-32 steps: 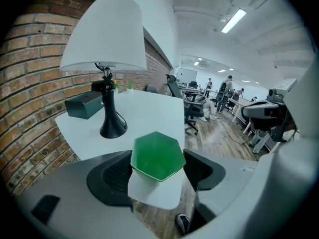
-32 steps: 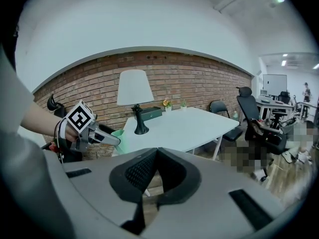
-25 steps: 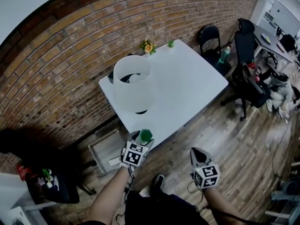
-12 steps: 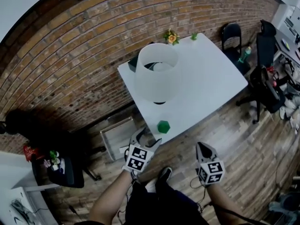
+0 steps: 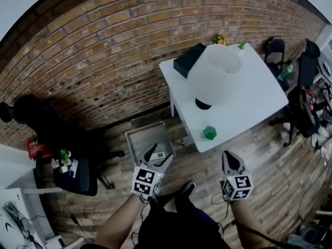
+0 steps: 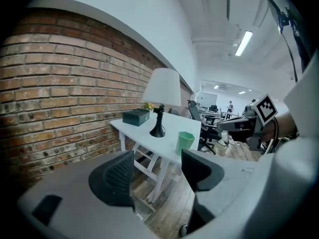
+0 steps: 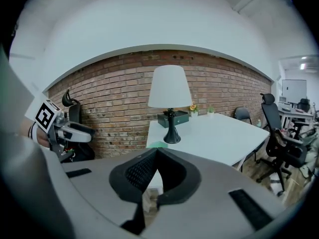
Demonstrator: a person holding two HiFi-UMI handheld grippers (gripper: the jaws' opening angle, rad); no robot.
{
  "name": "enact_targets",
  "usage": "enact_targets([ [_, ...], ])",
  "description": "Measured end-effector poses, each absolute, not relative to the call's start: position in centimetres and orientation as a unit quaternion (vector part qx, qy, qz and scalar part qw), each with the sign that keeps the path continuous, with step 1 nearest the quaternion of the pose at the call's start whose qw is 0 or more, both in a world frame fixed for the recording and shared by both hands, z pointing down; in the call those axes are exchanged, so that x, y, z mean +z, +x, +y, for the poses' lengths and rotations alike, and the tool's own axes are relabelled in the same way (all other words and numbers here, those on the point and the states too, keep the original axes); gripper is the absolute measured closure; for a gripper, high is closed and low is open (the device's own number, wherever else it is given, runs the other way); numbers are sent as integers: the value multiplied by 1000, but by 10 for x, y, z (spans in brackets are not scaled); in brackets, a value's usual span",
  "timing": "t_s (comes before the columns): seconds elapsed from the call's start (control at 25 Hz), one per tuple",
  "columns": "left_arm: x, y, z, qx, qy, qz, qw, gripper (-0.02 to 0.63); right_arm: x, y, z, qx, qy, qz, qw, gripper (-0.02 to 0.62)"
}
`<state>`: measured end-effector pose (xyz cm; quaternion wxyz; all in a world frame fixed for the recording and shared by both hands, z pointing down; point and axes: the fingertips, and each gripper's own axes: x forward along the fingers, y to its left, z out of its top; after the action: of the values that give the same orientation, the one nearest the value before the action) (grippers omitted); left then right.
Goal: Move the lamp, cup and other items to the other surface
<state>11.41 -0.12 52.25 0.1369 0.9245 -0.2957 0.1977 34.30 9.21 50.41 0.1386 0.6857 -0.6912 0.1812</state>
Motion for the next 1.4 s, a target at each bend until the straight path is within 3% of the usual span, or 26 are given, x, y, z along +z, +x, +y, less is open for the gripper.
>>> enact_targets([
  [0.4,520,-52,4,183,917,-317,162,457,487,205,64,164,678,-705,129,591],
  [0.68,526,-133,11,180,913,-327,165,507,498,124,55,156,652,-726,153,591],
  [1.0,577,-187,15,204,887,-365,196,508,573,74,29,167,576,-759,252,591],
  [1.16,621,-196,16,223,869,-382,221,487,637,69,5,169,543,-778,268,589],
  [1.4,680,-197,22,267,844,-397,243,447,733,37,-16,165,447,-826,301,523],
])
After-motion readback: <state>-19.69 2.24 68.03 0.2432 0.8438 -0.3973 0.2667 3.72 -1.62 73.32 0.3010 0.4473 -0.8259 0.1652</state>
